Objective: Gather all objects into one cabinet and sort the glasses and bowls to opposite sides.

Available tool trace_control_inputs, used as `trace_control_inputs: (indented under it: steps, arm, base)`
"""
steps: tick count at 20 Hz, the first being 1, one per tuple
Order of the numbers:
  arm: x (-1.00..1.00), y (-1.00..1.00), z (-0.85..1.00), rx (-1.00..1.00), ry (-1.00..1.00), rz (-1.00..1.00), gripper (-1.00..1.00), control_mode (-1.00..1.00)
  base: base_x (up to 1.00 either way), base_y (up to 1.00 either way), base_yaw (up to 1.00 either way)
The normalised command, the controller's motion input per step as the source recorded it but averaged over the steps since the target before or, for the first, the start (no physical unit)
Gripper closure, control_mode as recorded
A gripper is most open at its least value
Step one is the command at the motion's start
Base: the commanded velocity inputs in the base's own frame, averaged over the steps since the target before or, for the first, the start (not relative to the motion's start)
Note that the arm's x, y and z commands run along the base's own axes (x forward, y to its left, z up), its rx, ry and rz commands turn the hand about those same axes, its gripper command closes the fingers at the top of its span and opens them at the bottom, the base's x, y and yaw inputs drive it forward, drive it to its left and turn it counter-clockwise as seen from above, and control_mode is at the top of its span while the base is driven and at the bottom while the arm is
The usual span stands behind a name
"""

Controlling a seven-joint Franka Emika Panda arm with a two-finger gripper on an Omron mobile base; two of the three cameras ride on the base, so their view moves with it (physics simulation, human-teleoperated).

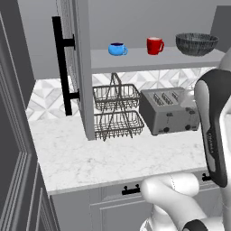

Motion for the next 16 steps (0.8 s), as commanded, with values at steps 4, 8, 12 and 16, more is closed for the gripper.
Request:
trace_control_inputs:
  steps: [4, 8, 12, 16]
  arm:
    - [-0.04, 0.41, 0.00, -0.01, -0.14, 0.00, -1.00, -1.00]
    - [0.00, 0.18, 0.00, 0.00, -0.04, 0.00, -1.00, -1.00]
    - [-0.02, 0.00, 0.00, 0.00, 0.00, 0.00, -1.00, -1.00]
    - [-0.11, -0.01, 0.00, 0.00, 0.00, 0.00, -1.00, 1.00]
  base:
    - [0.00, 0.00, 0.00]
    - [0.00, 0.00, 0.00]
    - [0.00, 0.00, 0.00]
    - [-0.32, -0.15, 0.00]
